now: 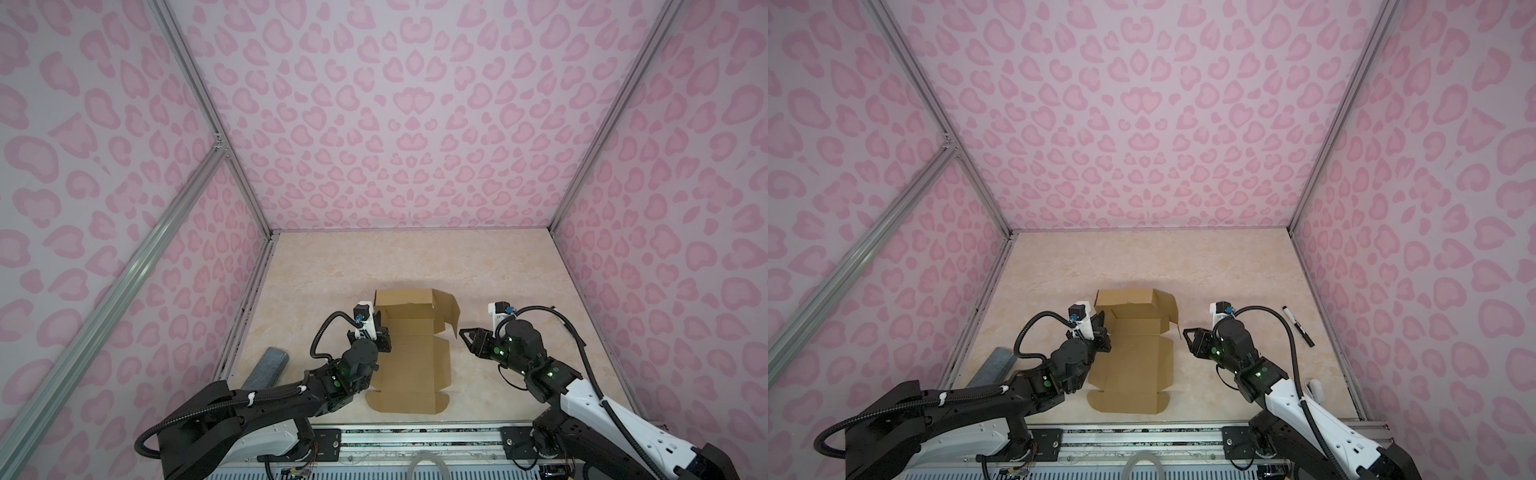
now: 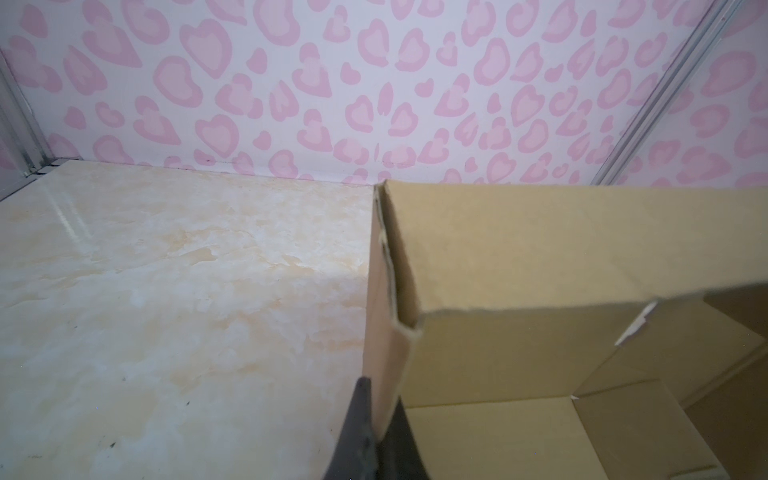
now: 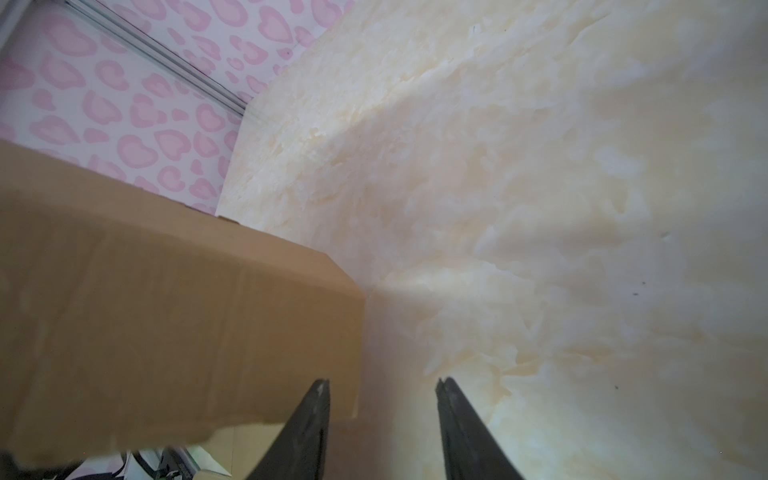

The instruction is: Fold the paper box

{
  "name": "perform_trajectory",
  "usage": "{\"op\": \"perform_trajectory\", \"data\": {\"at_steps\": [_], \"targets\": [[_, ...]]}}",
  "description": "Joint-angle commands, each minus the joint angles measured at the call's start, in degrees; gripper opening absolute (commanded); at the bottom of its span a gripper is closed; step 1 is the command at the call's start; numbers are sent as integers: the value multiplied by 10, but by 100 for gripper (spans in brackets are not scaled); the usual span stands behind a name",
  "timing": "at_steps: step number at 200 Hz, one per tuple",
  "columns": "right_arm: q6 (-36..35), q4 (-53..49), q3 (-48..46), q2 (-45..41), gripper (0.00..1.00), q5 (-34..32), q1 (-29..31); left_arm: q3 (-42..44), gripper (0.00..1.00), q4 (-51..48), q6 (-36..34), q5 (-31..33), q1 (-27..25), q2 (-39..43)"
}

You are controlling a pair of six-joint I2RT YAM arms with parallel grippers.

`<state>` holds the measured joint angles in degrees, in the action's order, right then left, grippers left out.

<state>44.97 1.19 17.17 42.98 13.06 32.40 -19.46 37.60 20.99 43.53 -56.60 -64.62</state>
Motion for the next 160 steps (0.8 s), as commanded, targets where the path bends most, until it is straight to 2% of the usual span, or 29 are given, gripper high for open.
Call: {"op": "perform_trajectory", "data": {"at_steps": [1, 22, 45, 75, 117, 140, 160], "targets": [[19, 64, -53, -82, 47, 7, 30, -14, 4, -23, 20, 17, 3, 25], [20, 102, -96, -157, 49, -21, 79, -21, 4, -29, 23, 11, 3, 43], [40, 155, -137, -191, 50, 4, 83, -26, 4, -39, 24, 4, 3, 63], [35, 169, -135, -177, 47, 10, 83, -25, 4, -52, 36, -2, 3, 92], [41, 256, -122, -106, 44, 57, 84, -26, 4, -66, 42, -4, 3, 109], [39, 259, -124, -124, 43, 49, 84, -26, 4, -73, 44, -1, 3, 112], [33, 219, -117, -170, 44, 27, 84, -27, 4, -76, 43, 1, 3, 115]]}}
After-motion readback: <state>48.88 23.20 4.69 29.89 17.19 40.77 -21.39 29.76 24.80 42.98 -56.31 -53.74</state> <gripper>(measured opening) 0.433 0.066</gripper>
